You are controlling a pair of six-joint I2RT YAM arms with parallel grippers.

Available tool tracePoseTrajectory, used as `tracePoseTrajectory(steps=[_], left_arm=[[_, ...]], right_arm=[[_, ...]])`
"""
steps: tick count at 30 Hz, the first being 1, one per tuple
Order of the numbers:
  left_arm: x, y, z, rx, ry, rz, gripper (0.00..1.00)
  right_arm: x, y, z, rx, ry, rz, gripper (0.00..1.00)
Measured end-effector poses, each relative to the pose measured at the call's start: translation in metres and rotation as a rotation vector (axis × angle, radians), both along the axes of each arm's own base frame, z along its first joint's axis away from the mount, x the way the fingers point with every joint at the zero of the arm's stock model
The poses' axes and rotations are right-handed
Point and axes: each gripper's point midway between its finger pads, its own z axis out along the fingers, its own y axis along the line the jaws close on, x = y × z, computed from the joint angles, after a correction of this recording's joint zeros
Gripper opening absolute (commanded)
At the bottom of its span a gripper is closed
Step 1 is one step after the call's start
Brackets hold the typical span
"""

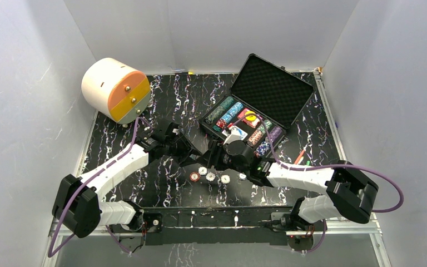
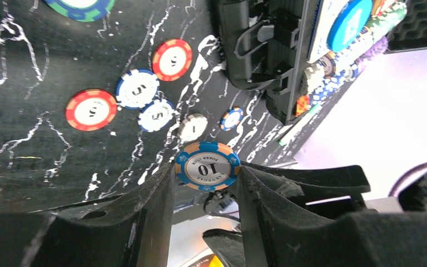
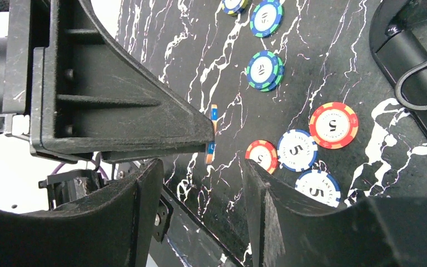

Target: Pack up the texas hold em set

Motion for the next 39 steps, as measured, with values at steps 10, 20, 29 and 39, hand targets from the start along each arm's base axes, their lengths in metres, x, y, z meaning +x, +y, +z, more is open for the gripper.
tracePoseTrajectory(steps=[10,20,29,39], left_arm=[[0.002,-0.013,0.008,-0.095,0.031,0.039,0.36],[0.002,-0.016,0.003,-0.128,0.057,0.072,0.39],[0.001,-0.013,0.004,-0.119,0.055,0.058,0.91],[0.059,0.056,0.075,0.127,-0.283,0.127,0.95]], right_arm=[[0.012,-0.002,0.003,0.013,-0.021,-0.07,0.41],[0.017,-0.005,-0.005,-0.018,-0.033,-0.103,0.03],[0.026,-0.014,-0.005,-0.107,-0.164,-0.069,0.0],[0.055,-0.057,0.054,-0.282,-0.445,0.113,0.0]])
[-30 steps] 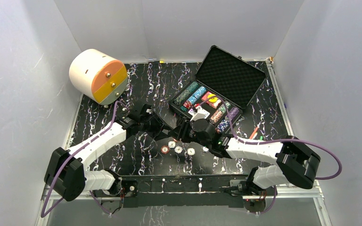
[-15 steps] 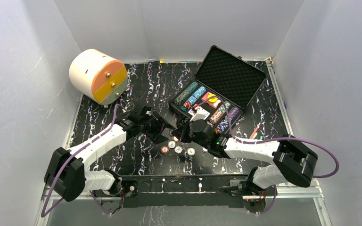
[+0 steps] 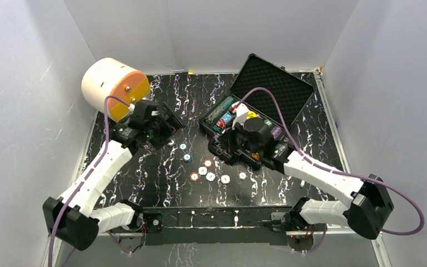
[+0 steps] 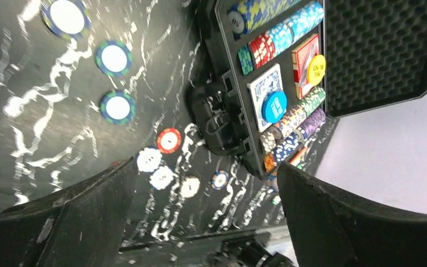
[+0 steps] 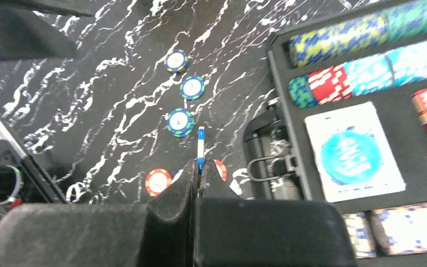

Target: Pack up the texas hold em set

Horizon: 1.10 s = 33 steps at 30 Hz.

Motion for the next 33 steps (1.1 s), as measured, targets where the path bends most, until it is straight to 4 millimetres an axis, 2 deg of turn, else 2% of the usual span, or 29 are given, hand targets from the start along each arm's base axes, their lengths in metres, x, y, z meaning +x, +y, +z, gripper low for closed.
tracePoseTrajectory(steps=[4,7,10,12,18,25,33], left_arm=[[-0.004,0.019,0.019,0.096,-0.105,-0.049,0.95],[-0.011,0.023,0.015,0.149,-0.113,-0.12,0.95],[-0.015,0.022,0.005,0.182,-0.092,-0.183,0.95],[-0.016,0.02,-0.002,0.192,-0.076,-0.221,0.95],[-0.017,0.013,-0.021,0.205,-0.027,-0.289,0.95],[-0.02,0.007,-0.042,0.187,0.023,-0.317,0.95],[-0.019,0.002,-0.042,0.161,0.028,-0.315,0.95]], right_arm=[[0.018,-0.02,0.017,-0.127,-0.062,0.015,0.0],[0.039,-0.045,0.014,-0.232,-0.056,-0.023,0.0],[0.058,-0.074,-0.005,-0.351,0.0,-0.073,0.0],[0.063,-0.089,-0.022,-0.43,0.046,-0.089,0.0],[0.05,-0.122,-0.068,-0.646,0.176,-0.054,0.0],[0.048,-0.135,-0.073,-0.704,0.182,-0.023,0.0],[0.046,-0.131,-0.077,-0.711,0.171,0.044,0.01]])
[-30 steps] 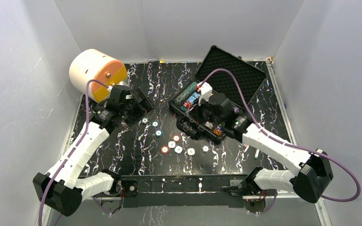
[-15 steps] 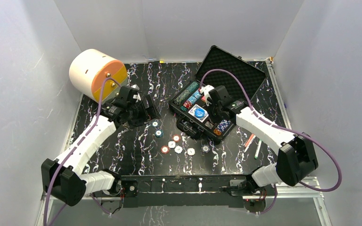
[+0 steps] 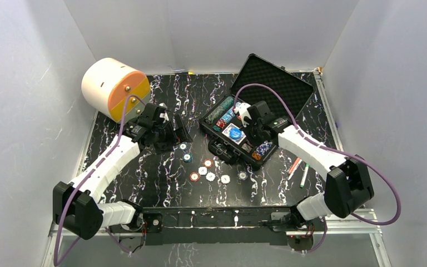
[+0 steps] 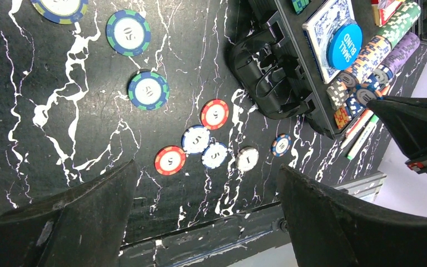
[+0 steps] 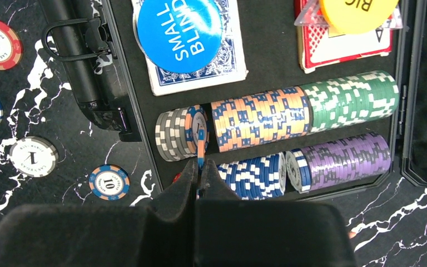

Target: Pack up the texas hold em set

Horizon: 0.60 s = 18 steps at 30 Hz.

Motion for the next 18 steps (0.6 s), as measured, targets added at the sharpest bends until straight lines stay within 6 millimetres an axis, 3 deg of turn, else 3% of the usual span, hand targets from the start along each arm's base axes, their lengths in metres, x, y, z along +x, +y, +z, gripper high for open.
tracePoseTrajectory(steps=[6,9,11,15,18], left_arm=[[0.001,-0.0027,-0.0001,-0.015,0.004,0.005,0.95],[-0.0003,-0.0029,-0.0032,-0.016,0.015,0.006,0.95],[-0.0002,-0.0032,-0.0051,-0.014,0.021,0.005,0.95],[0.0,-0.0037,-0.0077,-0.012,0.03,0.004,0.95],[0.0005,-0.0043,-0.008,-0.014,0.03,0.003,0.95]], right_arm=[[0.0013,0.002,-0.0057,-0.007,0.009,0.016,0.3],[0.0032,-0.0002,-0.0067,-0.021,0.002,0.012,0.36],[0.0043,-0.0012,-0.0064,-0.026,-0.003,0.008,0.35],[0.0046,-0.0011,-0.0037,-0.021,-0.011,0.006,0.19],[0.0045,0.0011,0.0028,0.003,-0.026,0.005,0.14]])
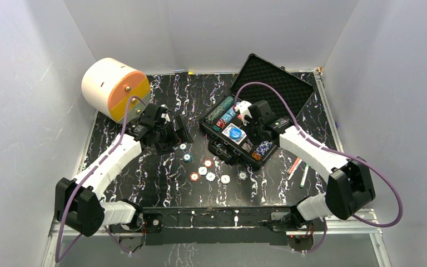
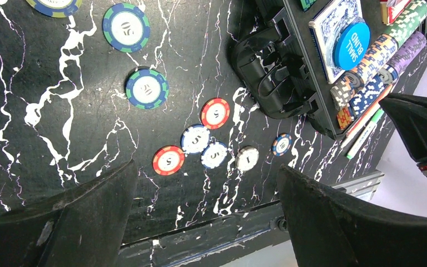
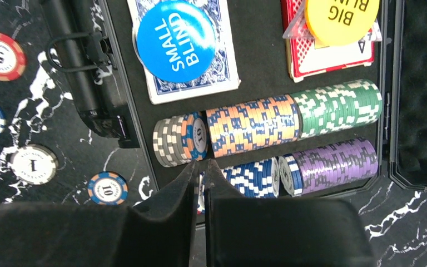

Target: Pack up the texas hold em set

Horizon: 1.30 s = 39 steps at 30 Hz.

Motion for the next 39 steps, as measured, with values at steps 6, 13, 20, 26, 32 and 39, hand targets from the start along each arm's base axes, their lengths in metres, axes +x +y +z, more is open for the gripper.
tracePoseTrajectory(steps=[6,13,20,26,32,39], left_arm=[[-0.001,0.0,-0.003,0.0,0.009,0.001,0.95],[-0.009,0.009,-0.015,0.033,0.026,0.019,0.95],[-0.014,0.034,-0.016,0.121,-0.018,0.084,0.95],[-0.013,0.043,-0.012,0.147,-0.062,0.115,0.95],[-0.015,0.047,-0.016,0.16,-0.058,0.124,0.95],[-0.013,0.046,-0.018,0.158,-0.057,0.125,0.95]], right_arm=[[-0.002,0.009,0.001,0.048,0.016,0.011,0.16],[0.0,0.026,0.006,0.153,0.085,-0.13,0.43],[-0.042,0.077,0.013,0.248,0.126,-0.206,0.57],[-0.094,0.109,-0.012,0.202,0.195,-0.193,0.67],[-0.121,0.097,-0.057,0.057,0.277,-0.214,0.72],[-0.139,0.103,-0.078,-0.006,0.328,-0.17,0.69]])
